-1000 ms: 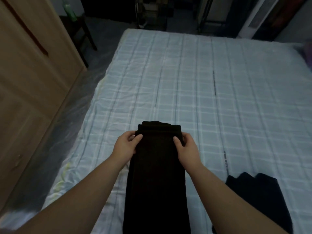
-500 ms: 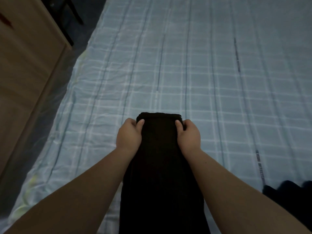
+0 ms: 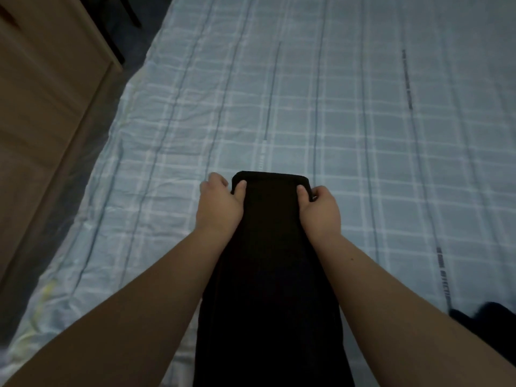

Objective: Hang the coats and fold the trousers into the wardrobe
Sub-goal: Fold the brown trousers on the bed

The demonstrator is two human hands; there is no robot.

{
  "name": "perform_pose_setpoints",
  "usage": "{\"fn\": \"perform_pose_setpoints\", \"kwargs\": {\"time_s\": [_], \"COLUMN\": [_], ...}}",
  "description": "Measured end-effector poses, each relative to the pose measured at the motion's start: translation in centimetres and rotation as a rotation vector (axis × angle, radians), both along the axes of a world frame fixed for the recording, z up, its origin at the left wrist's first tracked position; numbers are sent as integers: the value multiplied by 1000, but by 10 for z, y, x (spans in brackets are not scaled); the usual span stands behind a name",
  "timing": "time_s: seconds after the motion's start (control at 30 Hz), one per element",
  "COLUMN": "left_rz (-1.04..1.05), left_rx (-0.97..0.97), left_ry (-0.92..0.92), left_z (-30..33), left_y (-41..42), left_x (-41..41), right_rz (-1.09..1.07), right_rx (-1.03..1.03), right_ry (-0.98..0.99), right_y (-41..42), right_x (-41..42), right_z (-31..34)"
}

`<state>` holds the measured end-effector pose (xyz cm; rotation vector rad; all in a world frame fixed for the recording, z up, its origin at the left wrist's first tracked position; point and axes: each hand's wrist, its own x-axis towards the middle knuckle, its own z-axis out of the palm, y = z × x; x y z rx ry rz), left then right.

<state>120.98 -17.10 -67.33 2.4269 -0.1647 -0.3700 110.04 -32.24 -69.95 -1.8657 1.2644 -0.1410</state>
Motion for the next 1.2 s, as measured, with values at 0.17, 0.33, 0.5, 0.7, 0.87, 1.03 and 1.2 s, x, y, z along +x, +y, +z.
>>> {"fn": "perform_pose_setpoints", "kwargs": {"time_s": [0.17, 0.33, 0.5, 0.7, 0.87, 1.03, 1.2], "left_rz": [-380, -680, -671, -651, -625, -708, -690], "left_rx": [19, 310, 317, 346, 200, 352, 429], "left_ry": [-476, -367, -360, -359, -314, -232, -256], "left_z": [15, -13, -44, -10, 48, 30, -1], "left_y": [20, 25, 27, 38, 103, 158, 173], "left_x": [-51, -65, -61, -77, -158, -249, -272], "right_rz": [176, 690, 685, 644, 650, 747, 787], "right_rx": [-387, -511, -507, -486, -419, -414, -452], "right_ry": [-205, 86, 129, 160, 98, 221, 308], "right_y": [22, 42, 40, 54, 112, 170, 175], "right_x": [-33, -43, -43, -62, -156, -241, -271], "right_z": [32, 22, -15, 17, 85, 76, 45]}}
